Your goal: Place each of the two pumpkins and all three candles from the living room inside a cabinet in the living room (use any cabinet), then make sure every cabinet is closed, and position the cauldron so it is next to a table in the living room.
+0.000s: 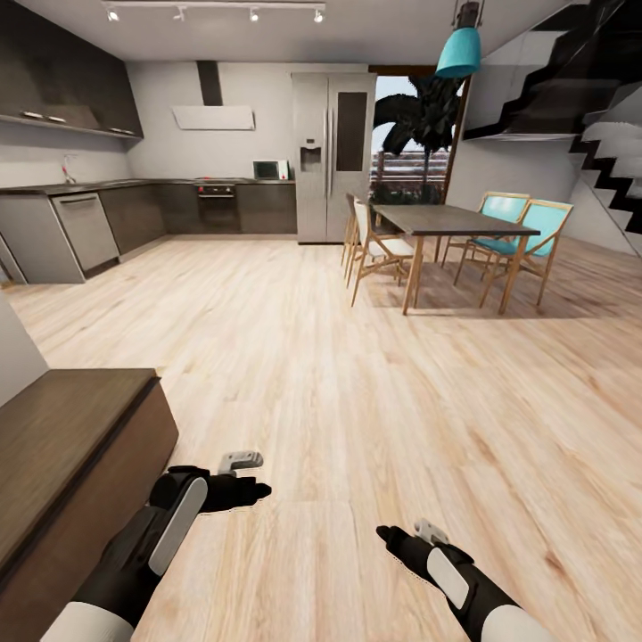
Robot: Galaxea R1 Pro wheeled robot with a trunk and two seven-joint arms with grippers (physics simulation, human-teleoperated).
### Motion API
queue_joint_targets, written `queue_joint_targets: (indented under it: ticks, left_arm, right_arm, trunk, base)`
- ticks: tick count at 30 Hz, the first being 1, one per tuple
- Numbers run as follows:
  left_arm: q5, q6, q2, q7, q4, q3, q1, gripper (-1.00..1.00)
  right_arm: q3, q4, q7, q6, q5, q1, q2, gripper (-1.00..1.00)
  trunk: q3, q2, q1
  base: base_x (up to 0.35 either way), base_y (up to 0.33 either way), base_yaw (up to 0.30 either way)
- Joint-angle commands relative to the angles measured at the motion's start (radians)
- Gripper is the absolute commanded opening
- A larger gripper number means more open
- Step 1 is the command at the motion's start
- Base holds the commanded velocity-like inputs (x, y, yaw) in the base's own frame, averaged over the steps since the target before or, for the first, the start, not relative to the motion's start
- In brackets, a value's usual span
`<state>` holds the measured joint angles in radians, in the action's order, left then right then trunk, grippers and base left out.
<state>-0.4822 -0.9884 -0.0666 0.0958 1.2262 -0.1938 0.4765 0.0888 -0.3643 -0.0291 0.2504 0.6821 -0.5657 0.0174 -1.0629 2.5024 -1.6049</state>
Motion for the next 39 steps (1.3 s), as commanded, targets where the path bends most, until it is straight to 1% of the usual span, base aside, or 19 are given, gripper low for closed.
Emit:
queue_joint_targets:
  ticks: [1, 28, 33, 39]
  left_arm:
    - [-0.01, -0.003, -0.001, 0.01, 0.001, -0.002, 0.001, 1.0]
    - [-0.01, -0.003, -0.001, 0.01, 0.001, -0.01, 0.001, 1.0]
    - [-0.01, -0.002, 0.0, 0.01, 0.001, -0.019, 0.001, 1.0]
    - [-0.01, -0.001, 0.0, 0.01, 0.001, -0.022, 0.001, 1.0]
  right_arm:
    - [0.003, -0.001, 0.0, 0.003, 0.002, 0.0, -0.001, 1.0]
    - [0.003, -0.001, 0.001, 0.002, 0.002, 0.0, -0.001, 1.0]
    - [0.003, -0.001, 0.001, 0.001, 0.002, 0.0, -0.001, 1.0]
    - [0.003, -0.001, 0.001, 0.001, 0.002, 0.0, -0.001, 1.0]
  trunk:
    - [-0.001, 0.0, 0.0]
    - [-0.001, 0.0, 0.0]
    - [-0.001, 0.0, 0.0]
    - [-0.001, 0.0, 0.0]
  base:
    - [0.342, 0.0, 0.0]
    - [0.342, 0.0, 0.0]
    - [0.342, -0.05, 0.0]
    - [0.342, -0.076, 0.0]
